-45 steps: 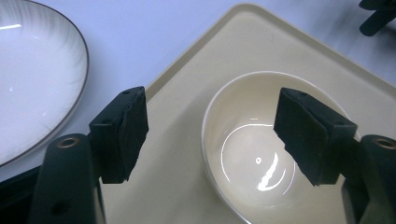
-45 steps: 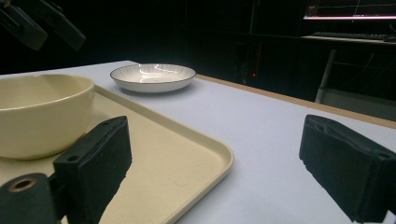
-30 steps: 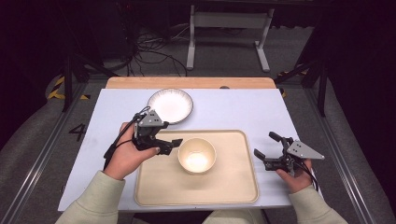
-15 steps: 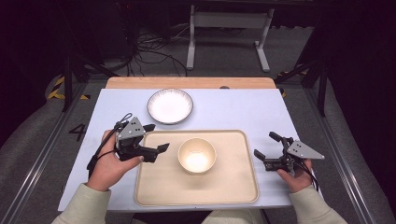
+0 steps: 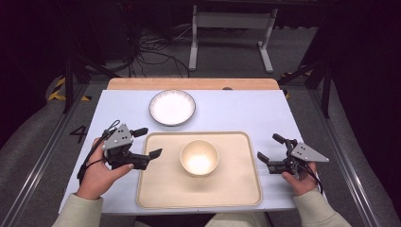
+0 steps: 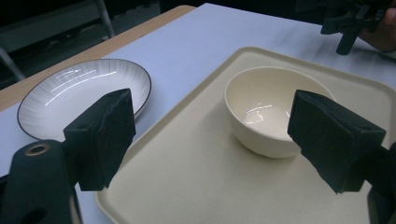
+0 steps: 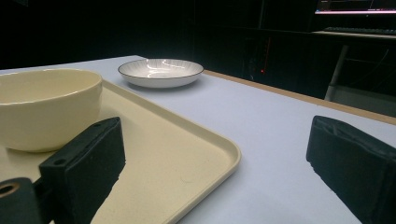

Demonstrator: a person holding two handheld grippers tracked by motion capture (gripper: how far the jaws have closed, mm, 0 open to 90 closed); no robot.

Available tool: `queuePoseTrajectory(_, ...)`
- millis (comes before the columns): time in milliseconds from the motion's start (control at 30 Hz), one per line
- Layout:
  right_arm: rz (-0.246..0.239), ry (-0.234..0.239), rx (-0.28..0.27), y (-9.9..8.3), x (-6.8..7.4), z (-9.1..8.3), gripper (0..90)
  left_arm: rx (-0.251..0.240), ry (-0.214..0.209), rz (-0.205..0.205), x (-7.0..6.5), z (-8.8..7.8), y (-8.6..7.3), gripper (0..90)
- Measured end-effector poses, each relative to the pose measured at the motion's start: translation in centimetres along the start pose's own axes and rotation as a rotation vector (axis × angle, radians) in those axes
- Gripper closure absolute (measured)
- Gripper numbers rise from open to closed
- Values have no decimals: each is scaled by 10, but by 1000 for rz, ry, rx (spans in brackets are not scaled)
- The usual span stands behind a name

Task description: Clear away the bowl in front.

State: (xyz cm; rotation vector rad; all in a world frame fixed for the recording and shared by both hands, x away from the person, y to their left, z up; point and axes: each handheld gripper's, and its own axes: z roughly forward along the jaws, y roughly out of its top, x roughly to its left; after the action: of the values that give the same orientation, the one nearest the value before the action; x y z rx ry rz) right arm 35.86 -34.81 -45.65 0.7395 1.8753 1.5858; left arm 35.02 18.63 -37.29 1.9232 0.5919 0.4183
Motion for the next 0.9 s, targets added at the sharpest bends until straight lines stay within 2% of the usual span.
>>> queuePoseTrajectory(267,4,-2,-13,-1,0,-1,49,-32,24,-19,6,-12,-17,160)
queuePoseTrajectory(367,-1,0,-13,-1,0,-2,49,-46,37,-44,10,-18,-29,159)
queuePoseTrajectory(667,-3,4,-16,-1,0,-1,49,-74,57,-69,15,-24,-52,152)
queuePoseTrajectory(900,-6,6,-20,-1,0,-2,49,-110,98,-87,18,-29,-68,144)
